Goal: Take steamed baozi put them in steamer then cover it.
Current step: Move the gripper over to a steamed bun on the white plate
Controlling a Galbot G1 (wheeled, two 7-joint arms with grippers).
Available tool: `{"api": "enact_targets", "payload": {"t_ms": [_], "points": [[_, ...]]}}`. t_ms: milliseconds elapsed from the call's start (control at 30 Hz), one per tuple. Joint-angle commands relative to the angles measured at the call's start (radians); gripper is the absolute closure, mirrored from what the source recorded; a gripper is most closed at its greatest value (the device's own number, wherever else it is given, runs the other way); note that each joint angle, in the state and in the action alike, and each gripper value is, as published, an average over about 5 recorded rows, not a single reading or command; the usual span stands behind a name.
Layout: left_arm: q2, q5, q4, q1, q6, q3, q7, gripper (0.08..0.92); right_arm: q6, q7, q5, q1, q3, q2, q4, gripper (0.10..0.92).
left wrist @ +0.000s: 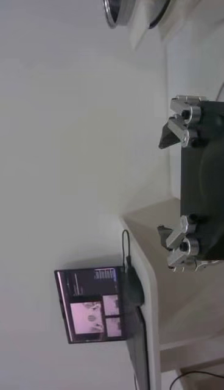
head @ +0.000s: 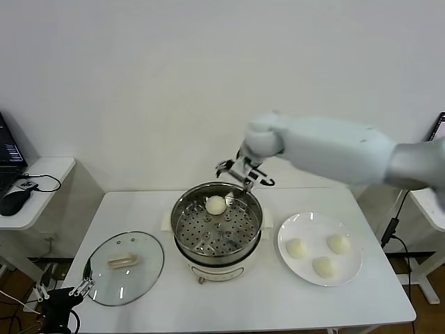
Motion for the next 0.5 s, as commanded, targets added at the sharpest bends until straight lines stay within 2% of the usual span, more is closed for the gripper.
{"api": "enact_targets", "payload": {"t_ms": [33, 233, 500], "points": [[0.006, 0.001, -0.003, 0.001, 0.002, 0.0, 0.001, 0.177, -0.325, -0.047, 0.151, 0.113, -0.01, -0.294, 0.25, 0.203], [0.015, 0.006, -0.001, 0.0, 0.003, 0.012, 0.003, 0.177, -0.361, -0.029, 0.05, 0.034, -0.068, -0.475, 0.343, 0.203], [0.022, 0.019, 0.01, -0.007, 0.005, 0.029, 0.003, 0.177, -0.303, -0.019, -0.068, -0.171, -0.037, -0.547, 0.336, 0.203]]}}
